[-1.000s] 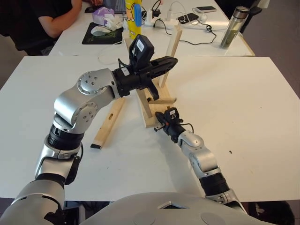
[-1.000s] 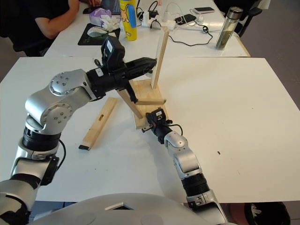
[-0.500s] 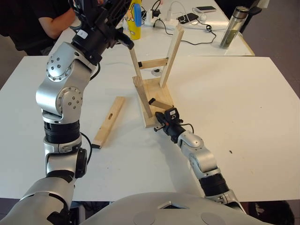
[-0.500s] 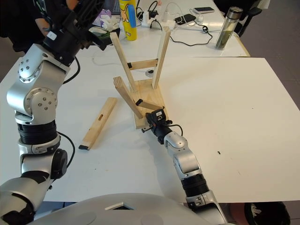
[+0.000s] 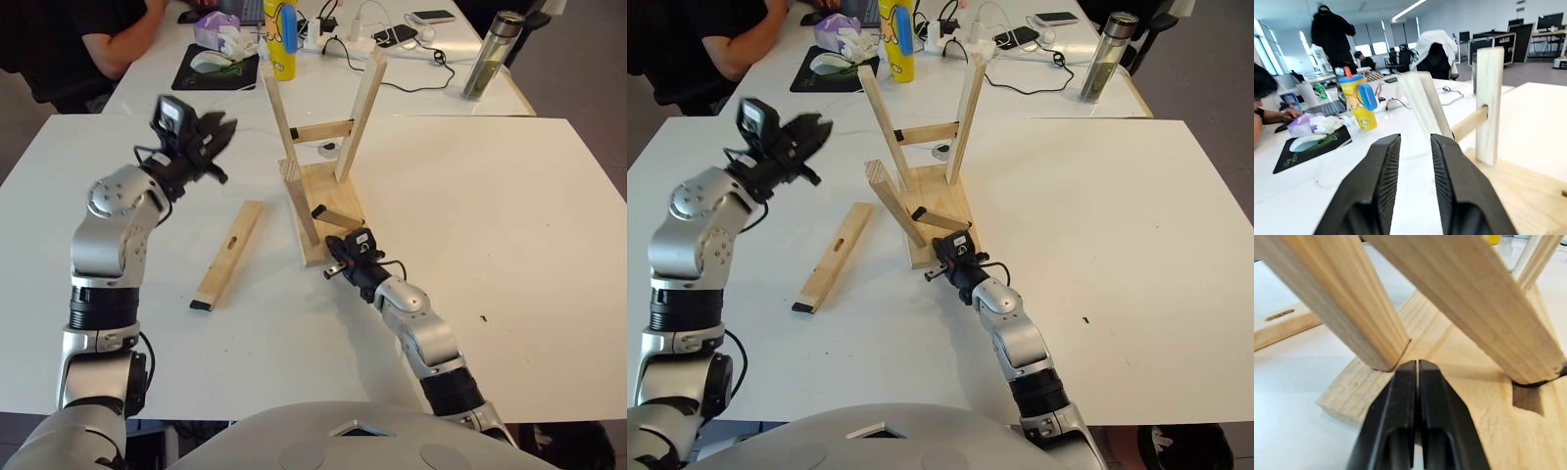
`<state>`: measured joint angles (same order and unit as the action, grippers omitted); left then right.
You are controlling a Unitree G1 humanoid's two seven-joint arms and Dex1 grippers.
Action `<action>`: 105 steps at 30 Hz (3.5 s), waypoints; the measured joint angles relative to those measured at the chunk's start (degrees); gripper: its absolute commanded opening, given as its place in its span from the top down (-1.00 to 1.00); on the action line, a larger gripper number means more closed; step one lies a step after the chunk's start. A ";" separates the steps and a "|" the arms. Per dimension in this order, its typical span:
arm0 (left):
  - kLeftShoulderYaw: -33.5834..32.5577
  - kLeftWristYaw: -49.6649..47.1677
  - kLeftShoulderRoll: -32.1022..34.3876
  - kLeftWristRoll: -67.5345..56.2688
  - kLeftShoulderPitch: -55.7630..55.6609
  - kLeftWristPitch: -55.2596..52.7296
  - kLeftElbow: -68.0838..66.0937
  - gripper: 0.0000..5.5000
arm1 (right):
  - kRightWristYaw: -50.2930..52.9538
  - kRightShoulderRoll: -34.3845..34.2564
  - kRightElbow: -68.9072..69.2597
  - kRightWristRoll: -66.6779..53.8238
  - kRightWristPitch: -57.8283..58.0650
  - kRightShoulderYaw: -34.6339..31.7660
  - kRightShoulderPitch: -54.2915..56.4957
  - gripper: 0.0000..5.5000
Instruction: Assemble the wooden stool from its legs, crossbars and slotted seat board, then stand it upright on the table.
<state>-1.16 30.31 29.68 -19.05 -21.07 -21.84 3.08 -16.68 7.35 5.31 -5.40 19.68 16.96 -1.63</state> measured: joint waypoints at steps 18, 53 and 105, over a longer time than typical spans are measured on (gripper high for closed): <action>4.15 3.36 0.71 5.67 10.92 -0.25 8.36 -0.21 | -34.74 32.66 7.47 -5.26 6.60 -6.49 10.57 0.19; 8.98 8.26 0.35 6.77 11.82 -3.41 9.74 -0.21 | -53.03 25.50 -38.29 5.09 -22.29 0.20 36.85 0.19; 10.53 6.26 -2.24 7.53 12.02 -3.57 9.53 -0.22 | -62.11 26.16 -38.17 11.99 -12.01 2.73 45.17 0.85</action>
<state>9.37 36.57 27.45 -11.52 -9.05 -25.41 12.60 -78.79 33.51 -32.86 6.59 7.66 19.69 43.54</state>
